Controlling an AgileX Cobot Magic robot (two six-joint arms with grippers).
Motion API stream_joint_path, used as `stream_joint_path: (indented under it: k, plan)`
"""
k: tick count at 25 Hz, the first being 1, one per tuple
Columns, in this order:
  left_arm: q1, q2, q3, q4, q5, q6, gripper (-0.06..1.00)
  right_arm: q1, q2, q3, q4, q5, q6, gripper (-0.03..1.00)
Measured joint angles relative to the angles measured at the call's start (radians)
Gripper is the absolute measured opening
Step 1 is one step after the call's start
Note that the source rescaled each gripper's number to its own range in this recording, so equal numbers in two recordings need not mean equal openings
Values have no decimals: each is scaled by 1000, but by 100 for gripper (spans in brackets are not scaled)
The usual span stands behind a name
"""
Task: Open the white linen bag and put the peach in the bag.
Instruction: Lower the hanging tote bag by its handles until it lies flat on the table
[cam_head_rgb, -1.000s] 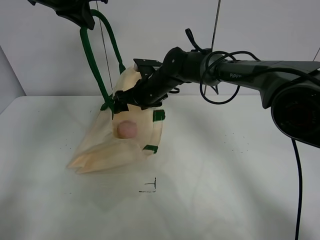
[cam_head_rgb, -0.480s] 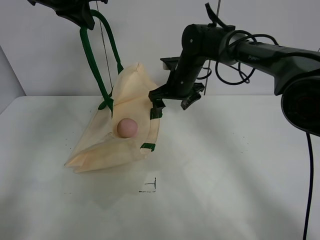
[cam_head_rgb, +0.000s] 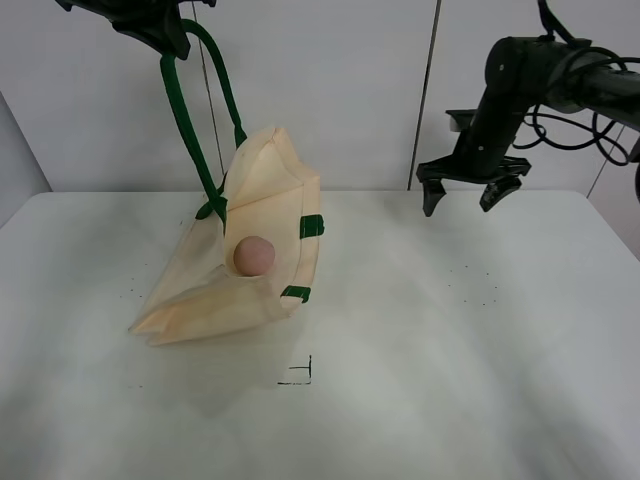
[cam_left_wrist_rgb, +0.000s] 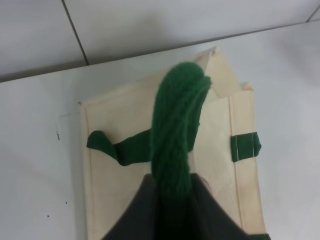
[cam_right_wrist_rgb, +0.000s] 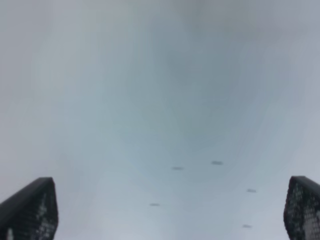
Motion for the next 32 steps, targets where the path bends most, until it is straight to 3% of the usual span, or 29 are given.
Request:
stream_joint_path:
  k: [4, 10, 13, 20, 26, 32]
  plan:
    - [0, 0, 0, 0, 0, 0, 0, -56, 0, 0, -3, 1, 5, 100]
    - [0, 0, 0, 0, 0, 0, 0, -60, -39, 9, -3, 2, 6, 100]
    - [0, 0, 0, 0, 0, 0, 0, -60, -134, 84, 4, 0, 6, 100]
    - [0, 0, 0, -1, 0, 0, 0, -60, -547, 525, 8, 1, 1, 100]
    - [0, 0, 0, -1, 0, 0, 0, -60, -996, 970, 8, 3, 1, 100]
    - [0, 0, 0, -1, 0, 0, 0, -60, -1448, 1318, 6, 0, -1, 100]
